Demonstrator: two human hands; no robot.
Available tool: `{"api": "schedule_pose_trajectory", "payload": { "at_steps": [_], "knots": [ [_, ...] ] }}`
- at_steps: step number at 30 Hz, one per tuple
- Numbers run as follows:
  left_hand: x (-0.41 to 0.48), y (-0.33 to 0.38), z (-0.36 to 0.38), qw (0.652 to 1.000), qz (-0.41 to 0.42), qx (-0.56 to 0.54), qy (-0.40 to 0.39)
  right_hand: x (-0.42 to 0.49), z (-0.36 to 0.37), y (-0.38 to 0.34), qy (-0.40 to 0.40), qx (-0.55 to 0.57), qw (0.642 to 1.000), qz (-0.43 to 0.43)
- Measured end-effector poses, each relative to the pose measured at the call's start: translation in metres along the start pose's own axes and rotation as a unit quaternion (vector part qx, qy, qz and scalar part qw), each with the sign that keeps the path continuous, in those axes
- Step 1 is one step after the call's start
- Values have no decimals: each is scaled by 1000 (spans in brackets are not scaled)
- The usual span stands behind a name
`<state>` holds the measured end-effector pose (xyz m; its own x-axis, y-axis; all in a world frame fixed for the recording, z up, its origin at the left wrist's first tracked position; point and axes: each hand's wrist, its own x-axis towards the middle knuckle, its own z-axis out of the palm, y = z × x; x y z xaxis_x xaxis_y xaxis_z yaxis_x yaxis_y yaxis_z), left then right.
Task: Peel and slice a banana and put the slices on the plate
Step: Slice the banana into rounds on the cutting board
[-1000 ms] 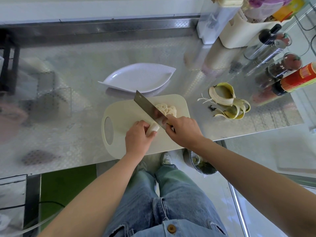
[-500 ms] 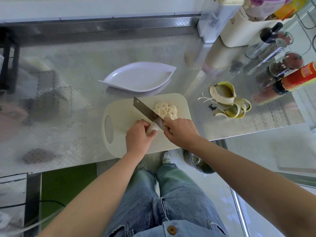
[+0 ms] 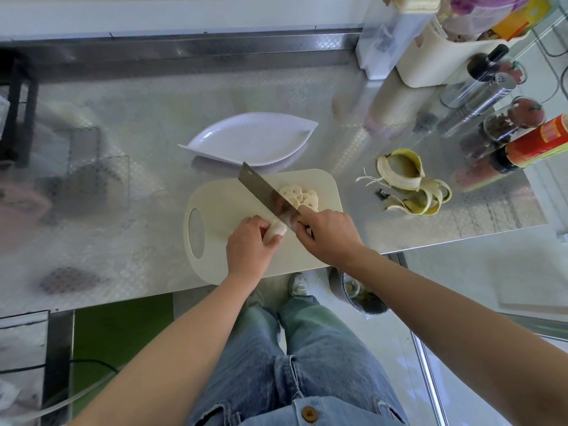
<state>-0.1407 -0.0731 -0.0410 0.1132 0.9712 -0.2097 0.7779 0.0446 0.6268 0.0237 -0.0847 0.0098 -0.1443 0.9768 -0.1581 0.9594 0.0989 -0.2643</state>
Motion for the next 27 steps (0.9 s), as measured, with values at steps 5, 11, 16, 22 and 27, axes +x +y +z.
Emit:
{"api": "schedule_pose_trajectory", "payload": {
  "at_steps": [5, 11, 16, 22, 27],
  "knots": [
    [0, 1, -1, 1000, -2, 0, -1, 0, -1, -2, -23, -15, 1000, -6],
    [0, 1, 0, 1000, -6, -5, -2, -2, 8, 1, -59, -30, 998, -8],
    [0, -1, 1, 1000, -11, -4, -8, -5, 18, 4, -66, -13, 998, 10],
    [1, 0, 1, 1000, -6, 4, -3, -1, 5, 2, -30, -6, 1000, -1],
    [1, 1, 0, 1000, -2, 7, 0, 1, -8, -1, -16, -3, 1000, -10]
  ]
}}
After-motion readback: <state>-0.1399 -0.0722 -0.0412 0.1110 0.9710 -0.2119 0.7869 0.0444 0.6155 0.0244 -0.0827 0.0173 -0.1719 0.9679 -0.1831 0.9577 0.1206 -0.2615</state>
